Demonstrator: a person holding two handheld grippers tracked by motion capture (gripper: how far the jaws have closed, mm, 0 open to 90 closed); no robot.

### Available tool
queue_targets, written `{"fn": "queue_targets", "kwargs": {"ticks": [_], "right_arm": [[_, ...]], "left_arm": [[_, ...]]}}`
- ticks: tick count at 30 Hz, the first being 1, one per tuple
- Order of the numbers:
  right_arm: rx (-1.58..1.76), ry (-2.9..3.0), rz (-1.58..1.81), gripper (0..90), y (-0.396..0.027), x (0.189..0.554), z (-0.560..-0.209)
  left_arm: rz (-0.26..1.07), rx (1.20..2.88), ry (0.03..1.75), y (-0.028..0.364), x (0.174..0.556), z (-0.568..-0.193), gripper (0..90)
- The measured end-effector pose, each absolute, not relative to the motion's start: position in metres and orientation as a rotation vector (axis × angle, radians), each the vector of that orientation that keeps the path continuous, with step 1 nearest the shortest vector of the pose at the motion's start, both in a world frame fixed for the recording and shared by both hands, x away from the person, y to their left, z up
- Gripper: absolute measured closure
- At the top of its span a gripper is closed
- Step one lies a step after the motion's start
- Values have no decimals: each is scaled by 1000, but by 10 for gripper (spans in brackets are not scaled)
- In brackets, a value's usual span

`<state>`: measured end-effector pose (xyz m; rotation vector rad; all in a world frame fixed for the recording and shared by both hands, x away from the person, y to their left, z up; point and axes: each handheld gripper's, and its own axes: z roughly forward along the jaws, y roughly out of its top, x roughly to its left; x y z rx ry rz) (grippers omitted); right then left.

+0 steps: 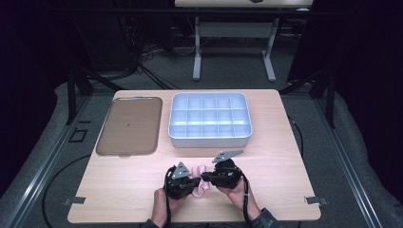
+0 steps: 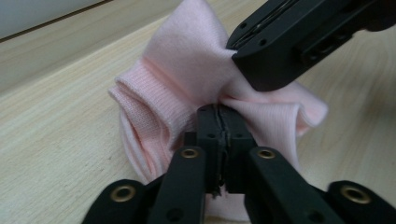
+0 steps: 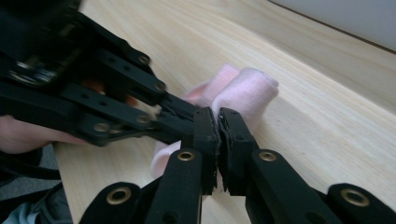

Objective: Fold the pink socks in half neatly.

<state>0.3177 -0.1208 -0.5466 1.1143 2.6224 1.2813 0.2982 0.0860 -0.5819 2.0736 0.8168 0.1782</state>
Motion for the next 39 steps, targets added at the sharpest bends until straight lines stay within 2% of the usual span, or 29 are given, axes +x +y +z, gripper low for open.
{"fn": "queue_targets", "kwargs": {"ticks": [2, 7, 12, 18, 30, 35, 39], "right_arm": [[1133, 2605, 1282, 861, -126, 318, -546], [1146, 2587, 1274, 861, -135, 318, -544], [1133, 2584, 1265, 861, -136, 317, -543], [1085, 2601, 1261, 861, -127, 318, -539], [1012, 2672, 1253, 861, -101, 323, -547], [1022, 2682, 1246, 860, -100, 326, -550], [1022, 2692, 1222, 860, -98, 328, -553]], "left_arm": [[177, 2044, 816, 94, 295, -575, 775], [241, 2044, 849, 107, 289, -567, 766], [233, 2073, 881, 103, 297, -581, 781], [228, 2078, 863, 99, 301, -583, 823], [168, 2047, 854, 104, 306, -587, 839], [139, 2035, 851, 112, 304, -582, 764], [173, 2002, 897, 128, 298, -575, 753]]}}
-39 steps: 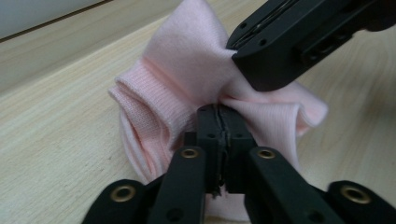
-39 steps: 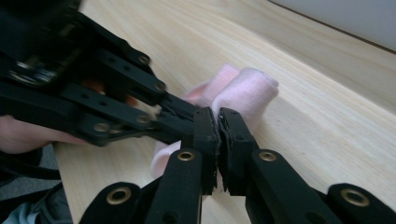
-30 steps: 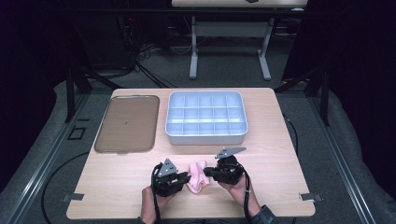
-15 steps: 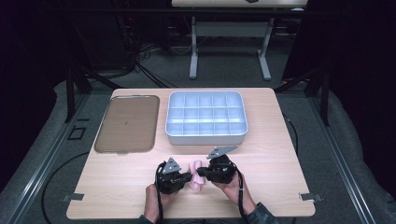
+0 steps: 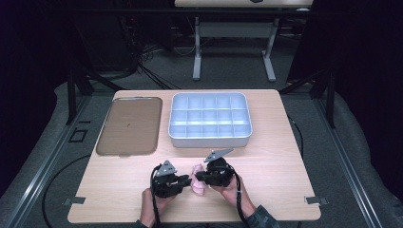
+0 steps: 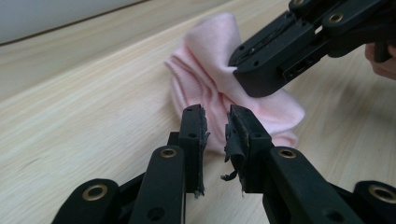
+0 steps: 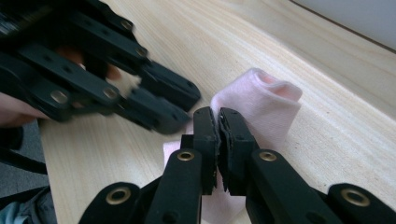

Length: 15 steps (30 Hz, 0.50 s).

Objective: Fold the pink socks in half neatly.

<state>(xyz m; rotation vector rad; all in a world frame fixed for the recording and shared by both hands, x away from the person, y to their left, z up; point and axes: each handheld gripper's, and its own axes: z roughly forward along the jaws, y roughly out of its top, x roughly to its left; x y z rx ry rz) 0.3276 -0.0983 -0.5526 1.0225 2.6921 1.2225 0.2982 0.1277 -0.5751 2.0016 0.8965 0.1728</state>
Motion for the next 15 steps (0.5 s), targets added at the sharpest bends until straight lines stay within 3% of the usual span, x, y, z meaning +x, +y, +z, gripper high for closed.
{"fn": "queue_targets", "kwargs": {"ticks": [7, 15], "right_arm": [[997, 2685, 1178, 855, -91, 326, -558], [971, 2655, 1171, 854, -89, 321, -563]], "left_arm": [[241, 1981, 893, 140, 303, -557, 779], [230, 2025, 774, 112, 319, -539, 785]]}}
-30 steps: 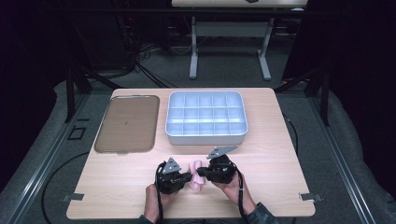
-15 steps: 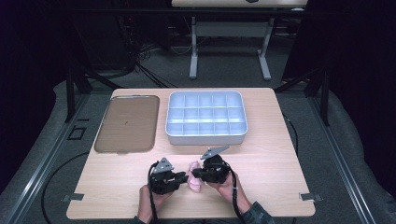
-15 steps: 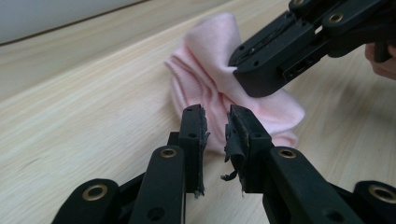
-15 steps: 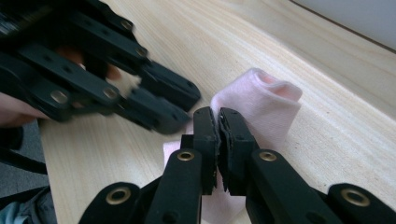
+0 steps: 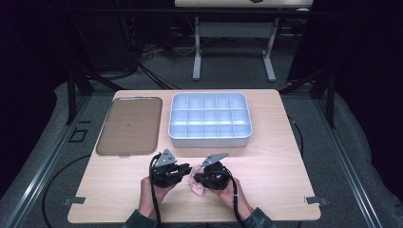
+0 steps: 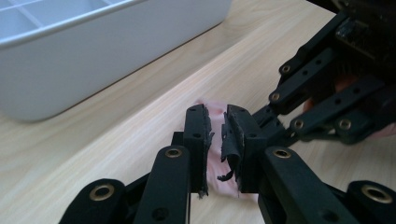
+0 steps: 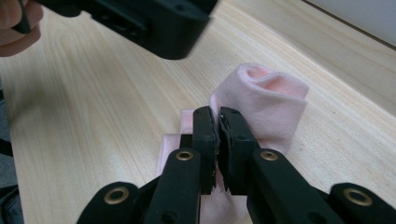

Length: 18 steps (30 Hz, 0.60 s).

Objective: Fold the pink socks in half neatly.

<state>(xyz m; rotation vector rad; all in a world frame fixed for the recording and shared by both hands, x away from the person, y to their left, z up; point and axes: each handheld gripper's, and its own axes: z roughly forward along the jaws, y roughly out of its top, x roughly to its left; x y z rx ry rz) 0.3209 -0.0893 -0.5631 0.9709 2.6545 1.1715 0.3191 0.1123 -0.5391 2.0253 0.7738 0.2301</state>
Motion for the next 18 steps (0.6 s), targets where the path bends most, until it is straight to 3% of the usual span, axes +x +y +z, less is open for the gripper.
{"fn": "queue_targets", "kwargs": {"ticks": [6, 18], "right_arm": [[965, 2631, 1169, 854, -88, 318, -565], [945, 2601, 1187, 848, -88, 314, -568]], "left_arm": [[151, 2080, 736, 93, 335, -546, 788], [218, 2147, 784, 87, 345, -565, 832]]}}
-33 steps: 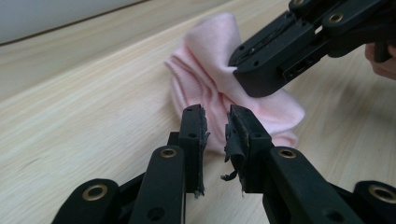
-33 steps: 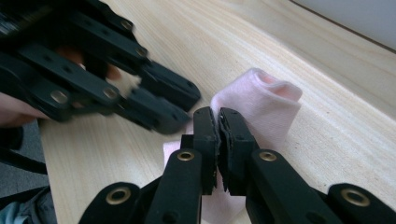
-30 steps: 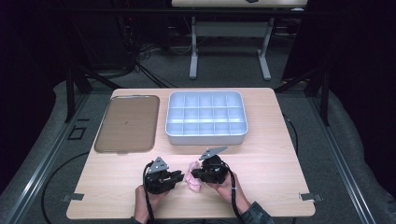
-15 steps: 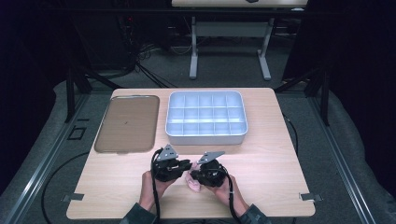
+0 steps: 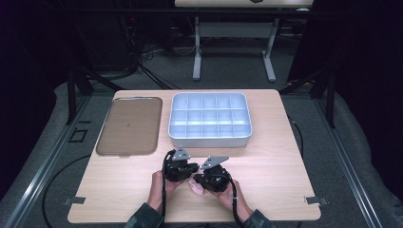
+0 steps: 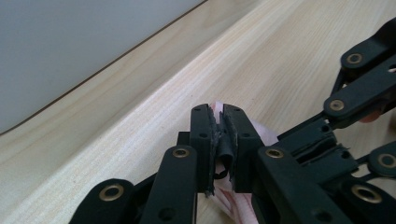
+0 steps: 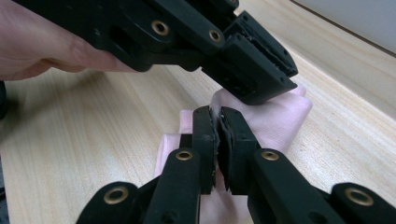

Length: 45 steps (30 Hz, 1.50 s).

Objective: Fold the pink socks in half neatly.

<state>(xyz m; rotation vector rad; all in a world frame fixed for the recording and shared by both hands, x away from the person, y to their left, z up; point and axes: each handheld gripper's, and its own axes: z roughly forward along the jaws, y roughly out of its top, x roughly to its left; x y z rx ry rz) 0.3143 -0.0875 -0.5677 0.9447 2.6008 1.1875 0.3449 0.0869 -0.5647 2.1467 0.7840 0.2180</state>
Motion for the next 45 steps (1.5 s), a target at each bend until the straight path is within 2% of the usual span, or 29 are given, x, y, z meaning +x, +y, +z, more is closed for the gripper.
{"fn": "queue_targets", "kwargs": {"ticks": [8, 19, 28, 33, 36, 42, 45], "right_arm": [[913, 2600, 1171, 764, -89, 305, -564], [892, 2626, 1131, 802, -90, 296, -568], [897, 2629, 1146, 805, -91, 297, -569], [902, 2631, 1148, 805, -91, 297, -569], [903, 2633, 1152, 806, -91, 298, -569], [899, 2643, 1155, 807, -92, 300, -569], [907, 2642, 1157, 807, -92, 300, -569]], "left_arm": [[257, 2139, 796, 85, 343, -569, 845], [224, 2107, 818, 90, 343, -567, 839], [224, 2062, 758, 90, 332, -545, 816], [245, 2130, 798, 88, 337, -560, 816], [226, 2104, 817, 93, 339, -563, 814], [230, 2027, 786, 98, 331, -540, 808], [179, 2011, 745, 96, 327, -533, 812]]}}
